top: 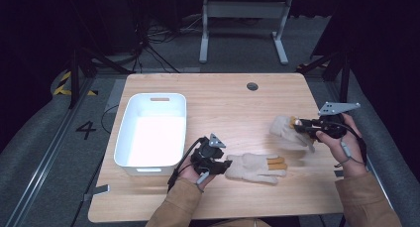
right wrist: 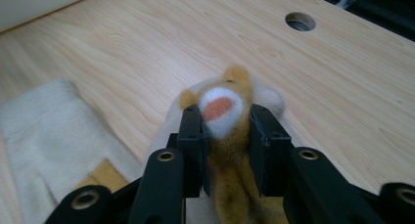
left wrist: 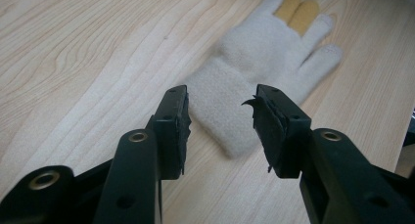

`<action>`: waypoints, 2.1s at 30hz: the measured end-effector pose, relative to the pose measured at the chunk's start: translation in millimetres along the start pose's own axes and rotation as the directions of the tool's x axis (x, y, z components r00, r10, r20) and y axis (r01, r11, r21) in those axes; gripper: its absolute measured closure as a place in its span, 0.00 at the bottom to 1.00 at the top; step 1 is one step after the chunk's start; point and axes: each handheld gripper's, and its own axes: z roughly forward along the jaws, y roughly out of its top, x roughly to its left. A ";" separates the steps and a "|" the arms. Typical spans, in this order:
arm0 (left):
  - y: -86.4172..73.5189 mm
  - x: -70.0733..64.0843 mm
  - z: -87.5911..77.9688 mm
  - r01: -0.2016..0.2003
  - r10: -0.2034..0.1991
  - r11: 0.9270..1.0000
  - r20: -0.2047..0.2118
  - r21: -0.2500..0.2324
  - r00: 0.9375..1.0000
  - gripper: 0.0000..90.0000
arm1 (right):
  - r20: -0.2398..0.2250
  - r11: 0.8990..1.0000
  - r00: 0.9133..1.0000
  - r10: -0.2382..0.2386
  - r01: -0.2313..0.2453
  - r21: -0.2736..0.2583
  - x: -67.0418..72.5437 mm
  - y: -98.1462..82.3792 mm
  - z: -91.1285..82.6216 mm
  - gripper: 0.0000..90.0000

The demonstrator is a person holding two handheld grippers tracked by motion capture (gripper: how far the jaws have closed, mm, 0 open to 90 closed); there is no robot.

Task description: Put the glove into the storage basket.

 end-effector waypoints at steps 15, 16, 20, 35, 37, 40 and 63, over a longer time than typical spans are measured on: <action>1.0 -0.5 0.5 -0.001 0.001 1.000 0.006 0.001 1.000 0.64 | -0.121 0.997 0.990 -0.075 0.072 -0.025 26.1 14.0 -3.9 0.78; 1.0 -0.4 0.4 -0.002 0.002 1.000 0.007 0.001 1.000 0.64 | -0.129 0.997 0.989 -0.078 0.075 -0.027 28.2 14.9 -3.9 0.78; 0.9 -0.2 0.0 -0.001 0.001 1.000 0.010 -0.001 1.000 0.64 | -0.162 0.995 0.982 -0.097 0.093 -0.030 35.2 18.1 -3.0 0.78; 0.7 0.1 -0.1 -0.001 0.001 1.000 0.012 -0.001 1.000 0.64 | -0.265 0.989 0.953 -0.146 0.137 -0.052 56.9 25.0 7.8 0.78; 0.7 0.0 -0.1 -0.001 0.001 1.000 0.011 -0.001 1.000 0.64 | -0.277 0.988 0.949 -0.152 0.143 -0.055 60.6 25.9 9.7 0.78; 0.6 0.0 -0.5 0.001 -0.001 1.000 0.012 -0.002 1.000 0.64 | -0.287 0.988 0.945 -0.157 0.147 -0.056 63.7 26.7 11.8 0.78; 0.5 0.0 -1.0 -0.002 0.002 1.000 0.009 -0.001 1.000 0.63 | -0.414 0.981 0.891 -0.186 0.192 -0.028 100.9 23.4 52.3 0.78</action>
